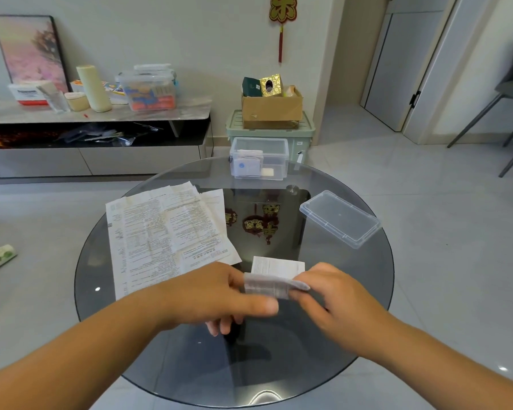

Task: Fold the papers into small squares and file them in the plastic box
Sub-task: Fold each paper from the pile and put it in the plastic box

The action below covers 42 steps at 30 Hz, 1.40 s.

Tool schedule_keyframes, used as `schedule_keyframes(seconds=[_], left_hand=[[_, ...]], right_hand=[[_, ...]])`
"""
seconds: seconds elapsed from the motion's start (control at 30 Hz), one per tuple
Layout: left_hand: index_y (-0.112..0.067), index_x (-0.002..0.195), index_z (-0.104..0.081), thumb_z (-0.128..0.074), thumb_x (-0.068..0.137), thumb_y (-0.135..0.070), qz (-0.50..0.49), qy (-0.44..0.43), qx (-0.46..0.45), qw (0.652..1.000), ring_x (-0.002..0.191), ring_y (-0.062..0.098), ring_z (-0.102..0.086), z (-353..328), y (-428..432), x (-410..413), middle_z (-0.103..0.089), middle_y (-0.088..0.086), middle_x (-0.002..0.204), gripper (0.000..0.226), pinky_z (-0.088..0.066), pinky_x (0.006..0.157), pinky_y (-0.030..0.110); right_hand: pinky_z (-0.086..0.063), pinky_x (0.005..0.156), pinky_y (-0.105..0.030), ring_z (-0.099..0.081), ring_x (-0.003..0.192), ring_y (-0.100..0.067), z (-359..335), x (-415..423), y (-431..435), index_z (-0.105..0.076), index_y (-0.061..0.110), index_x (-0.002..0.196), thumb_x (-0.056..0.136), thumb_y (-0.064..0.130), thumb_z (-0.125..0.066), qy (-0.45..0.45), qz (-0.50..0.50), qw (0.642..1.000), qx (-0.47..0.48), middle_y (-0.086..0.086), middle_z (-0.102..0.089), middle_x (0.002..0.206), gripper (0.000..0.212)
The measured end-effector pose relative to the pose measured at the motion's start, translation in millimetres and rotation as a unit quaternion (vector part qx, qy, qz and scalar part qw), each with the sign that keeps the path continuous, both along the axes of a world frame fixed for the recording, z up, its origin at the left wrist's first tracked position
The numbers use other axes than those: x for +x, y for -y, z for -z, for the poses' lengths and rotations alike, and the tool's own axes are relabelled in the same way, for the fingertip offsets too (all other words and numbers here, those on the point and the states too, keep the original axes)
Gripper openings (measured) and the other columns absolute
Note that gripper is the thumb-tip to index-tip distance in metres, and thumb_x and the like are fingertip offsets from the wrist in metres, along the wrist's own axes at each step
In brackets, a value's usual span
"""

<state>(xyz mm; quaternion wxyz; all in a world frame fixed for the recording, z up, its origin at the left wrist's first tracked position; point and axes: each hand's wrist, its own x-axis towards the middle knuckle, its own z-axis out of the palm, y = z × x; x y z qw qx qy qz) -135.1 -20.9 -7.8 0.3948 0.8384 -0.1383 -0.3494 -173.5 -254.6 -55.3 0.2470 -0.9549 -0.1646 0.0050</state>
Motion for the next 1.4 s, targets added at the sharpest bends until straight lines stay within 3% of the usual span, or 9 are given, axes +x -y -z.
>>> schedule_keyframes(seconds=[0.07,0.23,0.4,0.57,0.77,0.97,1.17,1.27,1.4], left_hand=[[-0.037,0.103,-0.071,-0.077,0.08,-0.054,0.019,0.094,0.058,0.994,0.056,0.007,-0.06,12,0,0,-0.062,-0.002,0.062,0.029,-0.05,0.064,0.02],[-0.024,0.066,-0.06,-0.069,0.088,-0.053,-0.032,0.241,0.156,0.957,0.062,0.008,-0.06,35,18,10,-0.059,-0.006,0.065,0.037,-0.046,0.059,0.021],[-0.026,0.065,-0.051,-0.063,0.087,-0.062,-0.043,0.251,0.228,0.94,0.069,0.01,-0.062,38,31,16,-0.06,-0.006,0.073,0.043,-0.056,0.069,0.024],[-0.027,0.089,-0.061,-0.061,0.088,-0.063,-0.044,0.259,0.247,0.933,0.078,0.01,-0.065,43,32,15,-0.068,-0.006,0.094,0.036,-0.06,0.08,0.031],[-0.024,0.075,-0.055,-0.062,0.094,-0.05,-0.045,0.202,0.231,0.951,0.062,0.012,-0.071,35,29,19,-0.068,-0.003,0.069,0.032,-0.06,0.08,0.031],[-0.025,0.08,-0.052,-0.061,0.095,-0.048,-0.042,0.198,0.229,0.952,0.059,0.013,-0.071,34,29,20,-0.065,-0.005,0.067,0.029,-0.061,0.08,0.031],[-0.029,0.105,-0.036,-0.072,0.083,-0.054,-0.097,0.336,0.228,0.908,0.084,0.011,-0.062,41,31,12,-0.056,-0.009,0.095,0.049,-0.058,0.073,0.028],[-0.038,0.119,-0.046,-0.067,0.089,-0.048,0.001,0.447,0.192,0.874,0.105,0.01,-0.049,43,31,9,-0.045,-0.011,0.117,0.038,-0.049,0.091,0.028],[-0.038,0.135,-0.058,-0.051,0.099,-0.043,0.063,0.445,0.183,0.874,0.119,0.011,-0.041,49,27,10,-0.046,-0.01,0.134,0.036,-0.041,0.101,0.031]], right_hand=[[-0.042,0.068,-0.014,-0.054,0.086,-0.001,-1,3,1,-0.063,0.039,0.099,0.1,0.04,-0.053,-0.023,0.025,0.999,0.033,0.019,-0.054,0.086,0.011],[-0.047,0.063,-0.019,-0.057,0.072,-0.003,2,13,0,-0.056,0.036,0.092,0.095,0.039,-0.062,-0.039,0.1,0.99,0.088,0.011,-0.061,0.076,0.008],[-0.047,0.096,-0.035,-0.058,0.082,-0.006,3,19,-6,-0.036,0.037,0.141,0.09,0.046,-0.068,-0.044,0.14,0.988,0.058,0.011,-0.062,0.077,0.061],[-0.037,0.095,-0.029,-0.047,0.096,-0.007,1,18,-7,-0.03,0.041,0.142,0.084,0.061,-0.066,-0.034,0.11,0.993,0.0,0.021,-0.049,0.088,0.071],[-0.027,0.091,-0.027,-0.042,0.1,-0.003,2,20,-7,-0.037,0.044,0.136,0.083,0.068,-0.062,-0.029,0.071,0.996,-0.037,0.029,-0.039,0.092,0.064],[-0.028,0.093,-0.029,-0.041,0.102,-0.004,1,23,-8,-0.046,0.043,0.137,0.088,0.068,-0.055,-0.031,0.067,0.995,-0.063,0.024,-0.042,0.098,0.056],[-0.033,0.099,-0.037,-0.046,0.105,-0.01,-7,31,-11,-0.047,0.044,0.132,0.085,0.066,-0.061,-0.07,0.079,0.991,-0.088,0.02,-0.047,0.097,0.054],[-0.034,0.098,-0.04,-0.049,0.104,-0.014,-11,39,-13,-0.045,0.044,0.128,0.082,0.063,-0.067,-0.106,0.083,0.987,-0.089,0.02,-0.046,0.085,0.054],[-0.036,0.097,-0.039,-0.052,0.094,-0.009,-11,41,-11,-0.043,0.041,0.125,0.08,0.06,-0.072,-0.107,0.079,0.99,-0.055,0.021,-0.05,0.083,0.057]])
